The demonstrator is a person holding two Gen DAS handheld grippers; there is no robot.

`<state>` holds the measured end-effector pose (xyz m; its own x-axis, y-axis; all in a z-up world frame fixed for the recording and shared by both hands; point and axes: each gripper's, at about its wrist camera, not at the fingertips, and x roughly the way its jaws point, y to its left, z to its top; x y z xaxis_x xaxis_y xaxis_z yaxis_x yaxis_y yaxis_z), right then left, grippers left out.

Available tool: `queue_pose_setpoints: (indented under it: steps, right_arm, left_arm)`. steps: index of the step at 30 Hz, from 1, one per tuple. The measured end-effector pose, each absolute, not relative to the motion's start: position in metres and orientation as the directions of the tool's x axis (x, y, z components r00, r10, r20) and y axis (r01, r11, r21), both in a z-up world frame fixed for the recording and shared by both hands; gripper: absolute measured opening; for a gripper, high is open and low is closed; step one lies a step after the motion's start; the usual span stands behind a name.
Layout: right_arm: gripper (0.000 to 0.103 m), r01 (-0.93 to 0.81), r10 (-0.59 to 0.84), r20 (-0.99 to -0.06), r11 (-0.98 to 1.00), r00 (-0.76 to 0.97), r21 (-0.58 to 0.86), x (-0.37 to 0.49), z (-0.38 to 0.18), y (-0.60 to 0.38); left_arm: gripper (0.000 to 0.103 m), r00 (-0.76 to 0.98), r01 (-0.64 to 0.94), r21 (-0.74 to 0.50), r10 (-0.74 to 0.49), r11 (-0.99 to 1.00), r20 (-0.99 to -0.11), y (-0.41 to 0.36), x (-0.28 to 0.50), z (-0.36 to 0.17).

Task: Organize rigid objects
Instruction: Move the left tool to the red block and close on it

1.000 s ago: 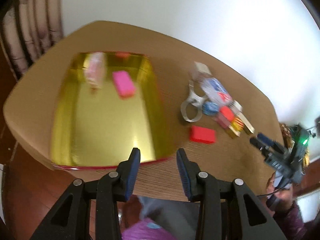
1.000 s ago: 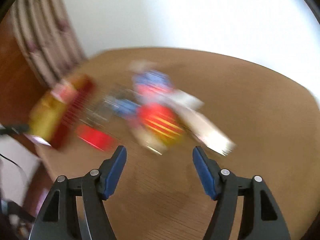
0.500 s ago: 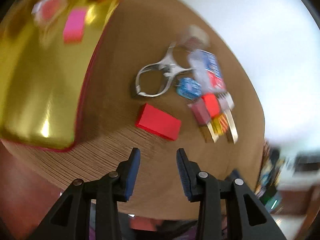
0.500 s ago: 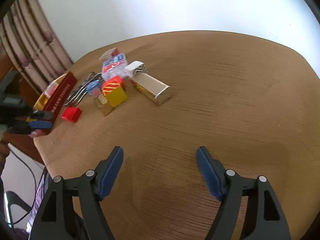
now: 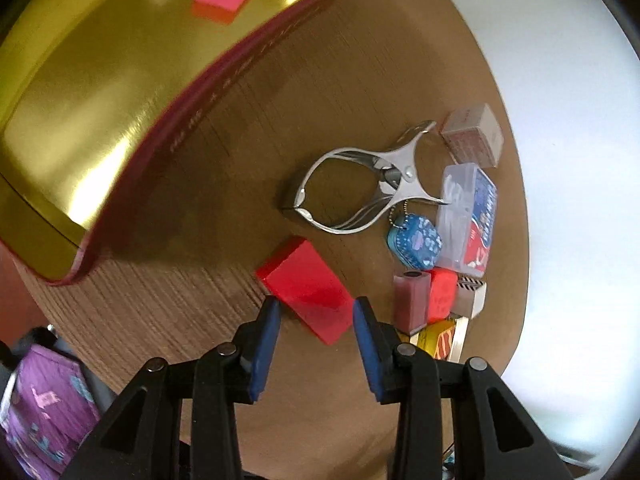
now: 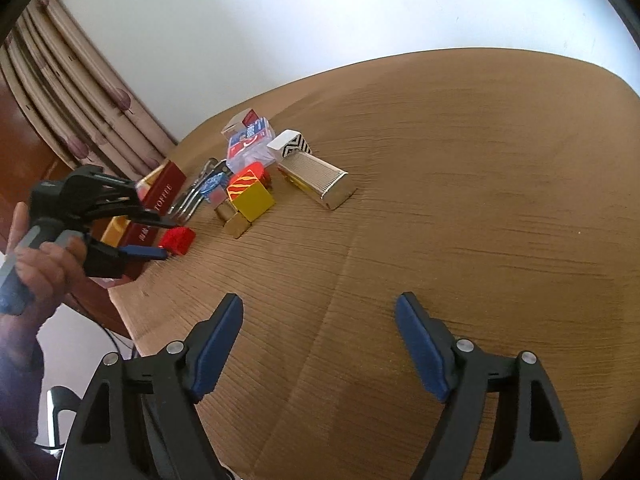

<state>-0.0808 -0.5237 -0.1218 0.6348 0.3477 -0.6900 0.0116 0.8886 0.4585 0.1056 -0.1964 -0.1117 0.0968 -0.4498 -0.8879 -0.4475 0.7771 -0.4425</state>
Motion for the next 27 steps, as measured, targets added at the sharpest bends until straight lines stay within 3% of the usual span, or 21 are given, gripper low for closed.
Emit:
queue_pose_setpoints:
  steps: [7, 12, 16, 18, 19, 20, 21, 27]
  right_arm:
    - [0.080, -0.005, 0.394, -0.656, 0.859, 0.644, 0.512, -0.086, -0.124, -0.530]
    - [0.081, -0.014, 0.431, -0.629, 0.832, 0.647, 0.555, -0.088, -0.125, -0.535]
    - [0.082, -0.016, 0.446, -0.615, 0.817, 0.650, 0.576, -0.090, -0.127, -0.538]
    - [0.083, -0.017, 0.454, -0.608, 0.810, 0.651, 0.587, -0.090, -0.127, -0.539]
    - [0.083, -0.017, 0.457, -0.607, 0.807, 0.650, 0.590, -0.089, -0.127, -0.540]
    - [0.083, -0.017, 0.460, -0.607, 0.805, 0.648, 0.593, -0.089, -0.127, -0.540]
    - [0.083, -0.015, 0.462, -0.607, 0.803, 0.647, 0.595, -0.088, -0.127, -0.540]
    - [0.083, 0.016, 0.484, -0.615, 0.778, 0.623, 0.628, -0.083, -0.125, -0.548]
  left_arm:
    - [0.040, 0.101, -0.522, -0.388, -0.397, 0.759, -0.912, -0.203, 0.110, -0.114]
    - [0.063, 0.107, -0.547, -0.380, -0.388, 0.746, -0.916, -0.210, 0.114, -0.112]
    - [0.063, 0.081, -0.526, -0.325, -0.333, 0.786, -0.939, -0.223, 0.121, -0.107]
    - [0.061, 0.085, -0.513, -0.315, -0.318, 0.798, -0.944, -0.229, 0.121, -0.106]
    - [0.055, 0.079, -0.506, -0.295, -0.297, 0.811, -0.952, -0.231, 0.121, -0.104]
    - [0.038, 0.062, -0.505, -0.253, -0.258, 0.825, -0.964, -0.233, 0.120, -0.104]
    - [0.033, 0.080, -0.508, -0.269, -0.267, 0.818, -0.960, -0.231, 0.118, -0.103]
    - [0.032, 0.105, -0.481, -0.358, -0.353, 0.800, -0.930, -0.217, 0.110, -0.100]
